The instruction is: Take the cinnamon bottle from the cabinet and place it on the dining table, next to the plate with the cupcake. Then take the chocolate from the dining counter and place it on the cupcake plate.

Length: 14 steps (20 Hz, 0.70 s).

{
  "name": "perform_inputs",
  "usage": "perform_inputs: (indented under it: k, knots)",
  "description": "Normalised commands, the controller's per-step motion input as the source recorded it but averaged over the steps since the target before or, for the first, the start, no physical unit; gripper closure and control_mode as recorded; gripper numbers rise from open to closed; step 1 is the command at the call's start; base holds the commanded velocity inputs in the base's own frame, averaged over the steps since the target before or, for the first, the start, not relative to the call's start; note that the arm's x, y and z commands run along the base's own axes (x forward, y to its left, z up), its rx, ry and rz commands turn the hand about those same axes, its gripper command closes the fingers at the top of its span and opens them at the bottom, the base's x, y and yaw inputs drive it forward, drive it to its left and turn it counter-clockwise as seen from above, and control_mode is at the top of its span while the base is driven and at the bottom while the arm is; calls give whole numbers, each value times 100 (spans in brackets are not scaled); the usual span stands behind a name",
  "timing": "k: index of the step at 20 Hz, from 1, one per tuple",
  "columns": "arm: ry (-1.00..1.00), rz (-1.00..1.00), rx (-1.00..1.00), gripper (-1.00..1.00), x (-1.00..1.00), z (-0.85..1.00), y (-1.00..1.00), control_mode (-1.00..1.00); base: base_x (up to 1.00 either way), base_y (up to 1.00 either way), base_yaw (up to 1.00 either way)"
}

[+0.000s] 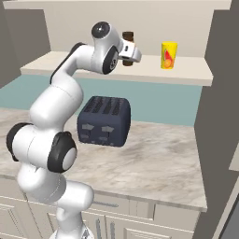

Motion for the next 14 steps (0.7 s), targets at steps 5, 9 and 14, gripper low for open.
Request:
perform_inputs:
  k: [5, 9, 14]
  knots:
    - [10, 2, 0, -100, 37, -1, -6, -100, 0, 0, 0]
    - [0, 1, 0, -100, 28, -2, -5, -100, 0, 0, 0]
    - [0, 0, 0, -100, 21, -5, -10, -100, 0, 0, 0]
